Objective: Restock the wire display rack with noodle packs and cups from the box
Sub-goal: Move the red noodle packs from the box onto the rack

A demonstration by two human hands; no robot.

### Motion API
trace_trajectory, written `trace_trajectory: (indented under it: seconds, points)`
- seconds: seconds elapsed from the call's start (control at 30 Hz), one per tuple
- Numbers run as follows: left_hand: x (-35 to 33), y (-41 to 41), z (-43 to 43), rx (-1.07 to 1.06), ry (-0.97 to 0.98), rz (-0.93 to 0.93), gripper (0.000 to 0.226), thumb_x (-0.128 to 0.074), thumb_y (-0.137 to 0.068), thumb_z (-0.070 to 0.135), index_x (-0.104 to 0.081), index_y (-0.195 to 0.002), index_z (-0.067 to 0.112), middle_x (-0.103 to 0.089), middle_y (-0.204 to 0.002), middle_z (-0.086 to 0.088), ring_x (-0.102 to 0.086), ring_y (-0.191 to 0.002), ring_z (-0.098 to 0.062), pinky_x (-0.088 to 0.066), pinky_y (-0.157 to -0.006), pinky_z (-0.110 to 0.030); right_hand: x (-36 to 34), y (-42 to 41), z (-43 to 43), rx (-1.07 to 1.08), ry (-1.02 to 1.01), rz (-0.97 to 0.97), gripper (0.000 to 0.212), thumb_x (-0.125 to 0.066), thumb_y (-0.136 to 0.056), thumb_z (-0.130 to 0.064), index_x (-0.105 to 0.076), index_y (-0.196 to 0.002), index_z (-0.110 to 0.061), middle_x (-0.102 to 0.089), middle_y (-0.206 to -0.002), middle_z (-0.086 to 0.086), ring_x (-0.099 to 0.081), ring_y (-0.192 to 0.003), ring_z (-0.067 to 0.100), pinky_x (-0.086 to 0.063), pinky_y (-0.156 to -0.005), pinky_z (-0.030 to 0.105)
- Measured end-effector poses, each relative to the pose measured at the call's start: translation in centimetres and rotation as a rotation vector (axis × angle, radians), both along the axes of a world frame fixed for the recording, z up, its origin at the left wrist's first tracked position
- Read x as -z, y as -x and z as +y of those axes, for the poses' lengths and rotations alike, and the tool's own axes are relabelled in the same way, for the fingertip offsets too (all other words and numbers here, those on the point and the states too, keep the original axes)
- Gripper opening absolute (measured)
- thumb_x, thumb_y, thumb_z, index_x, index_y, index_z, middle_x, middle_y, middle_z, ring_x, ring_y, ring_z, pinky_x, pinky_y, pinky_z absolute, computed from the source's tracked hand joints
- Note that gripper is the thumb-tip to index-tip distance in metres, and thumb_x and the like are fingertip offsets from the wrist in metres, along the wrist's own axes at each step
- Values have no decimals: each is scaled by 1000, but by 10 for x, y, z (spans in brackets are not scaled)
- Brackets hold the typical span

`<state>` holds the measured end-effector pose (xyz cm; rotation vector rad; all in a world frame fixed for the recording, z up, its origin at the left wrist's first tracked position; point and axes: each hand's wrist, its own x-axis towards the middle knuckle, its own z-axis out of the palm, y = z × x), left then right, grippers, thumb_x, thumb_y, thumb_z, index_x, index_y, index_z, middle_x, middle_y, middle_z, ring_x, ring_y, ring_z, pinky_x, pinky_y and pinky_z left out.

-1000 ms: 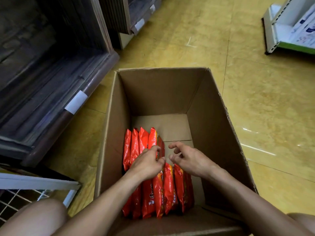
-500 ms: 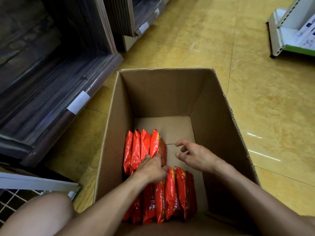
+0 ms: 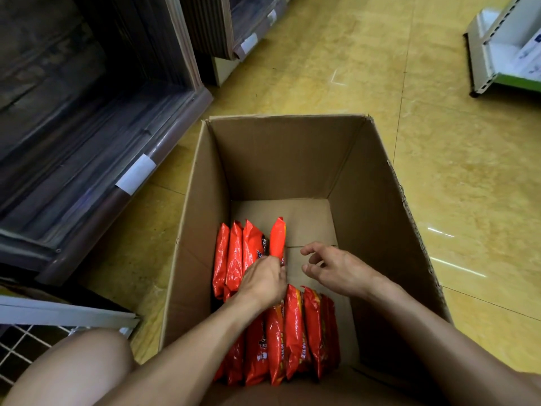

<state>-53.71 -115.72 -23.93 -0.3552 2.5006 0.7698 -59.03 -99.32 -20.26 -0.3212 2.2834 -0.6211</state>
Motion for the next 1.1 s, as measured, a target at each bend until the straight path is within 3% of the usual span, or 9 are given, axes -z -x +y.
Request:
trace_trajectory:
  seconds: [0.33,0.43,0.5,0.6,0.7,0.87,0.93,1.0,1.1]
  points:
    - [-31,9,4,-187,-155,379,14,-71,-92,33,-78,-88,21,-76,-84,3,-69,-77,-12,-49,-67,-25,-4,-11,-5,-32,75,-68,72,-65,-93,-47,-26,-153,-34,-45,-151,-1,-50,-133,19,-43,-99,29]
    - [-47,11,8,-244,-300,491,10,-74,-89,33,-79,-85,25,-76,-81,10,-67,-75,0,-48,-66,-12,-4,-16,-11,57,137,-14,84,-66,-86,-55,-20,-153,-34,-50,-143,0,-53,-131,23,-43,-95,30]
    - [-55,9,12,-242,-379,560,6,-76,-87,31,-80,-85,26,-75,-82,13,-67,-78,2,-45,-69,-8,-7,-19,-15,117,219,75,82,-58,-78,-59,-25,-150,-40,-55,-138,-6,-57,-127,20,-47,-98,33]
    - [-60,8,12,-214,-439,642,4,-77,-86,29,-80,-85,27,-74,-85,16,-64,-88,1,-43,-78,-10,-12,-16,-14,154,309,189,54,-52,-90,-38,-42,-141,-49,-55,-136,-25,-53,-123,-1,-46,-102,28]
    - [-61,9,10,-195,-483,655,8,-71,-92,29,-79,-88,28,-72,-88,19,-60,-97,-1,-43,-86,-14,-19,-13,-11,176,304,249,37,-45,-101,-27,-53,-129,-51,-60,-118,-31,-52,-112,-7,-45,-93,21]
    - [-60,12,3,-251,-503,712,21,-58,-96,28,-72,-111,29,-71,-106,15,-63,-107,-5,-50,-97,-31,-15,-11,-12,311,339,163,27,-42,-103,-51,-65,-113,-39,-72,-105,-15,-67,-104,7,-54,-92,41]
    - [-56,16,-5,-331,-430,726,23,-57,-95,27,-69,-115,29,-67,-111,11,-61,-110,-10,-47,-101,-36,-16,-8,-12,379,383,124,28,-44,-103,-51,-67,-109,-35,-74,-100,-10,-70,-96,6,-56,-83,31]
    - [-52,20,-14,-443,-365,643,27,-58,-95,29,-65,-121,29,-59,-118,3,-57,-115,-18,-44,-106,-41,-24,-4,-11,443,421,64,28,-46,-104,-46,-66,-111,-29,-75,-94,-7,-72,-86,2,-53,-71,16]
    - [-49,24,-23,-578,-400,404,43,-60,-98,39,-53,-138,25,-51,-136,-3,-52,-127,-20,-38,-113,-36,-30,1,-5,576,504,-15,34,-50,-101,-48,-68,-111,-21,-78,-92,-3,-75,-84,8,-57,-85,29]
